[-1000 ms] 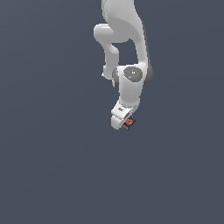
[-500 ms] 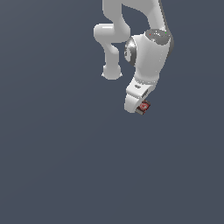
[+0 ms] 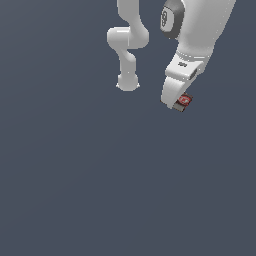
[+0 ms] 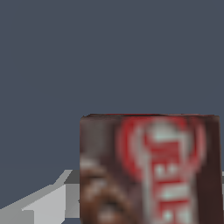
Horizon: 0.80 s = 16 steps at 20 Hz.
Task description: Pick up the object and move it to a goal position.
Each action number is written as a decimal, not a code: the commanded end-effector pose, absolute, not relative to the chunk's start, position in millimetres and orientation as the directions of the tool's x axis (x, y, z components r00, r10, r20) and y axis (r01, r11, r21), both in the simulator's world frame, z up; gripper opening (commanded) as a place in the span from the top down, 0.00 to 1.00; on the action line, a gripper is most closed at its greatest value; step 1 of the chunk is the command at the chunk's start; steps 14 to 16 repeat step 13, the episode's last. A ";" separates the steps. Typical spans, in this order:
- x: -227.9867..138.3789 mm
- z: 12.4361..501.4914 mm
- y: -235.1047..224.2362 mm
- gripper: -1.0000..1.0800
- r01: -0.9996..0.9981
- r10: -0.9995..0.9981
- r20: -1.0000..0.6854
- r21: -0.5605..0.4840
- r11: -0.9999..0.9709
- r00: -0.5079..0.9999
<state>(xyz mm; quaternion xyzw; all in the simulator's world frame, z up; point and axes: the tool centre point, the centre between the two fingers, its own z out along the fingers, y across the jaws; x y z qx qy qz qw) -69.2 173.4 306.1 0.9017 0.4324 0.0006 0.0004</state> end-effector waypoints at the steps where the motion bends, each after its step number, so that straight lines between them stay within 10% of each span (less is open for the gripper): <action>1: -70.9 324.6 181.9 1.00 0.779 0.779 0.000 0.000 -0.627 0.627; 16: -71.7 362.1 199.9 1.00 0.778 0.778 0.000 0.000 -0.628 0.628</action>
